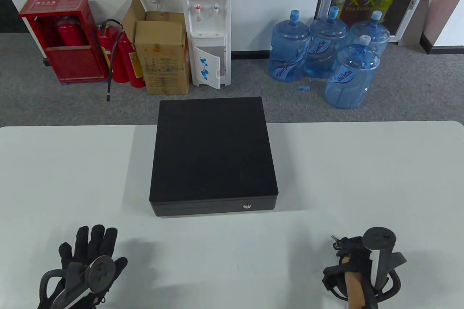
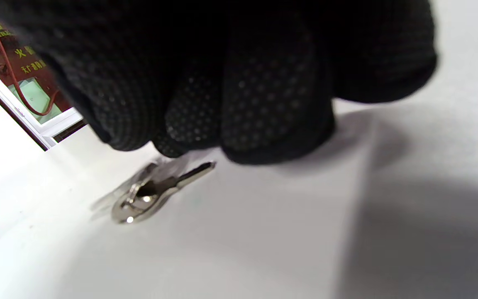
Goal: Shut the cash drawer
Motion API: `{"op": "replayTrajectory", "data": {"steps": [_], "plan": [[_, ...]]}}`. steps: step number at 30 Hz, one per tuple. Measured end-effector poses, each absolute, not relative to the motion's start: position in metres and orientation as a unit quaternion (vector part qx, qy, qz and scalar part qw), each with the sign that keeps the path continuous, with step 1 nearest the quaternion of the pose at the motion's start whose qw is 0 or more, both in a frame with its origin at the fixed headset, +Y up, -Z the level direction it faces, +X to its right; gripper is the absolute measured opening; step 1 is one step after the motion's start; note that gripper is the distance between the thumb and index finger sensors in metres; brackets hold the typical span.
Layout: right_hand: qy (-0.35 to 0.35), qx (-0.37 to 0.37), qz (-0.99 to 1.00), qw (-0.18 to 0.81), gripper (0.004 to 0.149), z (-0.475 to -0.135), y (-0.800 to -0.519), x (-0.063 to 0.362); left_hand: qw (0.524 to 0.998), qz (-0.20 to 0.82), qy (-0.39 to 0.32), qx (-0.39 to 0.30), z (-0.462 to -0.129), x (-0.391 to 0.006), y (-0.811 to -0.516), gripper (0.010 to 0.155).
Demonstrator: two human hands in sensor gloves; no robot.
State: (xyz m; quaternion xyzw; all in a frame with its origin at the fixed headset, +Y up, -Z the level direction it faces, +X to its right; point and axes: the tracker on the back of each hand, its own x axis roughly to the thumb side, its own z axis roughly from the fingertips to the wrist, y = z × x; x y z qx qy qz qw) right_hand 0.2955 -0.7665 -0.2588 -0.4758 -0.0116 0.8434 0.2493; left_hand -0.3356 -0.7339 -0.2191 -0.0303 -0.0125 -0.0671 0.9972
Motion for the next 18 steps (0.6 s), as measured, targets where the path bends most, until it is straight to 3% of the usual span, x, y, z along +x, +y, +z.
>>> {"op": "replayTrajectory", "data": {"steps": [12, 18], "plan": [[-0.035, -0.444, 0.862, 0.242, 0.038, -0.255, -0.735, 0.284, 0.998, -0.064, -0.015, -0.026, -0.219, -0.336, -0.733, 0.081], [-0.083, -0.409, 0.874, 0.249, 0.037, -0.254, -0.710, 0.269, 0.998, -0.059, -0.014, -0.022, -0.218, -0.337, -0.733, 0.081]]}}
